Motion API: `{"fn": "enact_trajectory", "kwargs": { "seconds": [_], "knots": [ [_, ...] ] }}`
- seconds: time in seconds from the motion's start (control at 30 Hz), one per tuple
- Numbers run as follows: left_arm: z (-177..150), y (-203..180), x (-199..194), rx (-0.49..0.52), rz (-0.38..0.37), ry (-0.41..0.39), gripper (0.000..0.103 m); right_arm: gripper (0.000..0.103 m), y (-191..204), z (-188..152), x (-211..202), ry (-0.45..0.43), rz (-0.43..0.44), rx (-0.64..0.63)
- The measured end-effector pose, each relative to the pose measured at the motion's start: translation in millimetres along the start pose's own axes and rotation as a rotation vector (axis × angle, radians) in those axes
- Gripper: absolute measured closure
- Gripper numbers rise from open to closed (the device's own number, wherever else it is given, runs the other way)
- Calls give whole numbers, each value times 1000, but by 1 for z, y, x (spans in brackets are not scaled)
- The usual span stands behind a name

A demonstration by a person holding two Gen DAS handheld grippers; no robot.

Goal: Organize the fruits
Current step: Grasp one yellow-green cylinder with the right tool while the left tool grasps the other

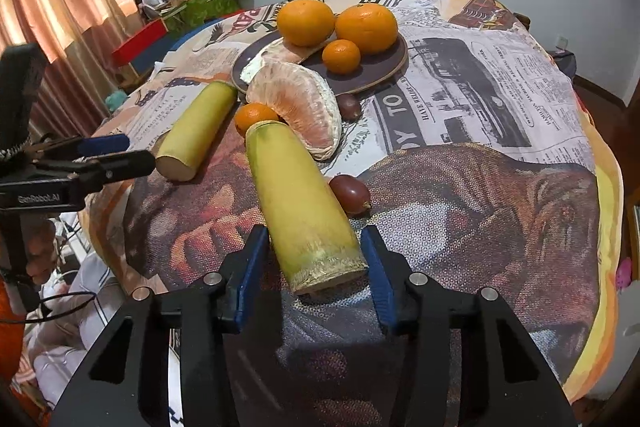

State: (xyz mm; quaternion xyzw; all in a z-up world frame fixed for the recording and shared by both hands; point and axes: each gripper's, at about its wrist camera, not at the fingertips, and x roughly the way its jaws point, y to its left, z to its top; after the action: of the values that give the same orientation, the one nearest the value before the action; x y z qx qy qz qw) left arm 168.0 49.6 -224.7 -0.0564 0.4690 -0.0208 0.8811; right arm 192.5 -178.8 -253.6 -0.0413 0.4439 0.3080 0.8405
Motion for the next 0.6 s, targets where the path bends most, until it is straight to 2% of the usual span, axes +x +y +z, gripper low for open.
{"fn": "enact_trajectory", "kwargs": {
  "seconds": [0.17, 0.27, 0.37, 0.47, 0.6],
  "knots": [
    [11, -20, 21, 18, 17, 8, 16, 60, -1, -1, -1, -4, 7, 10],
    [13, -23, 32, 17, 21, 27, 34, 61, 0, -2, -3, -6, 11, 12],
    [10, -23, 34, 27, 24, 19, 41, 62, 1, -3, -4, -6, 13, 14],
    [8, -21, 29, 20, -19, 15, 55, 63, 2, -5, -6, -6, 15, 14],
    [4, -16, 21, 22, -10, 6, 61, 65, 5, -7, -10, -8, 15, 12]
  ]
}}
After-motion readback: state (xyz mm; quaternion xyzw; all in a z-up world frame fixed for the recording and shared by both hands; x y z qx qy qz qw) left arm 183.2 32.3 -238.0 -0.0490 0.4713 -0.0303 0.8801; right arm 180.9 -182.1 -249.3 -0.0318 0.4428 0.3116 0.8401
